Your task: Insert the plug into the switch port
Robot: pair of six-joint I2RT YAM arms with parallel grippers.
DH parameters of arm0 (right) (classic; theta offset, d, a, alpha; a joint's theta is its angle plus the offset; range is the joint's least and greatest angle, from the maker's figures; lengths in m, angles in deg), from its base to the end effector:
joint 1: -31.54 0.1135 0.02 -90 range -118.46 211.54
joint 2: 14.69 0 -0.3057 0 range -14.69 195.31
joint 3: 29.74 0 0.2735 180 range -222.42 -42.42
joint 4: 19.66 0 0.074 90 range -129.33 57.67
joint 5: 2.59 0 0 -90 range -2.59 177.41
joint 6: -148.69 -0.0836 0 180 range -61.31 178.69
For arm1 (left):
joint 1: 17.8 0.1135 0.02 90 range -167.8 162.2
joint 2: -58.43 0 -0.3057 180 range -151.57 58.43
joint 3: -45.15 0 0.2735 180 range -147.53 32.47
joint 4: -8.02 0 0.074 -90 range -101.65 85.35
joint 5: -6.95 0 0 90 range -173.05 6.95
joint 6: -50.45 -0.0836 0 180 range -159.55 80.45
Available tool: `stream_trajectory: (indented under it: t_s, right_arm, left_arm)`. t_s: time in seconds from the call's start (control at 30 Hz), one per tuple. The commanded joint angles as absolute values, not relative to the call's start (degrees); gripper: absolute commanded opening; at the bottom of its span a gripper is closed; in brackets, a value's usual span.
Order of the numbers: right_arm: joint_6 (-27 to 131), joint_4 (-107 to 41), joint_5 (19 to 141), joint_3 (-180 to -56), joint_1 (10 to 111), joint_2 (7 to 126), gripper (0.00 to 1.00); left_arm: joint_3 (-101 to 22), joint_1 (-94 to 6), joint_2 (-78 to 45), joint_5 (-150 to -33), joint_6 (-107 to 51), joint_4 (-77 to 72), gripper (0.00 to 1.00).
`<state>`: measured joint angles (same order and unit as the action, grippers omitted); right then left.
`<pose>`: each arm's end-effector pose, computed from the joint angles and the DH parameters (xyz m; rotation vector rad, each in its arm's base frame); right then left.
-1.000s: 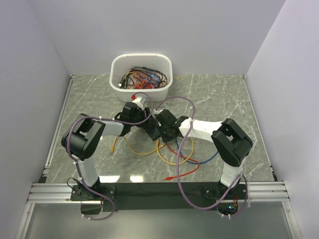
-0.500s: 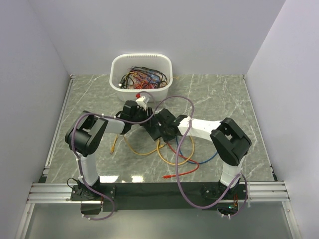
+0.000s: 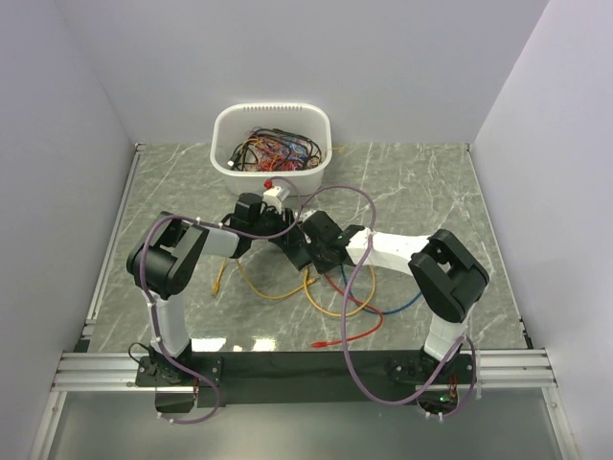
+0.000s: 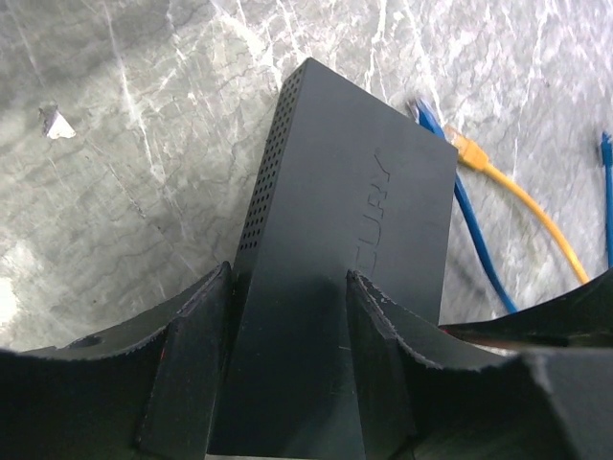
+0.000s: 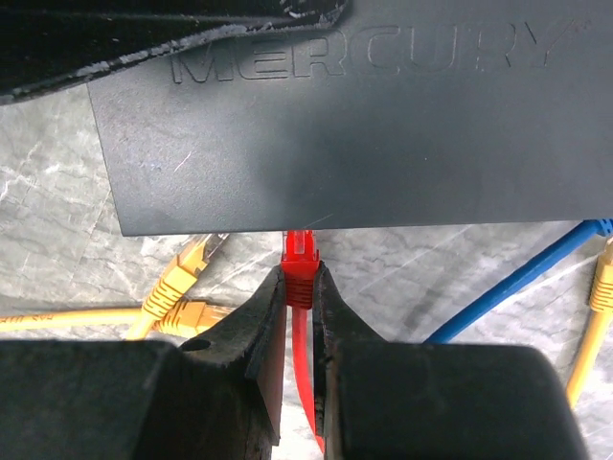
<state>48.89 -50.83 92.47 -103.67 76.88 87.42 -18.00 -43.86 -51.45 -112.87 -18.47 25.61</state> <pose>0.2902 0.2832 0.1479 -0.7689 2.5030 0.2295 0.3765 -0.2304 0.1305 0.4290 2.1314 -1.0288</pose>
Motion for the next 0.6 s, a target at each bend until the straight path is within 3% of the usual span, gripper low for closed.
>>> stream_trajectory:
  t_s: [0.0,0.27,0.57]
  right_arm:
    - [52.6,-33.6,93.9,-106.2,76.4,83.7,0.00]
    - [59.9,-26.2,83.4,-110.8,76.5,85.9,0.00]
    - [52.5,-27.2,98.1,-120.8,75.8,93.9,0.00]
  left_arm:
    - [-18.3,-46.5,-52.0,-125.1,-19.8,23.9,0.55]
    - [-18.4,-50.7,-53.6,-129.7,-23.0,23.0,0.57]
    - [-13.0,-56.8,-52.1,-127.0,-19.6,24.1,0.58]
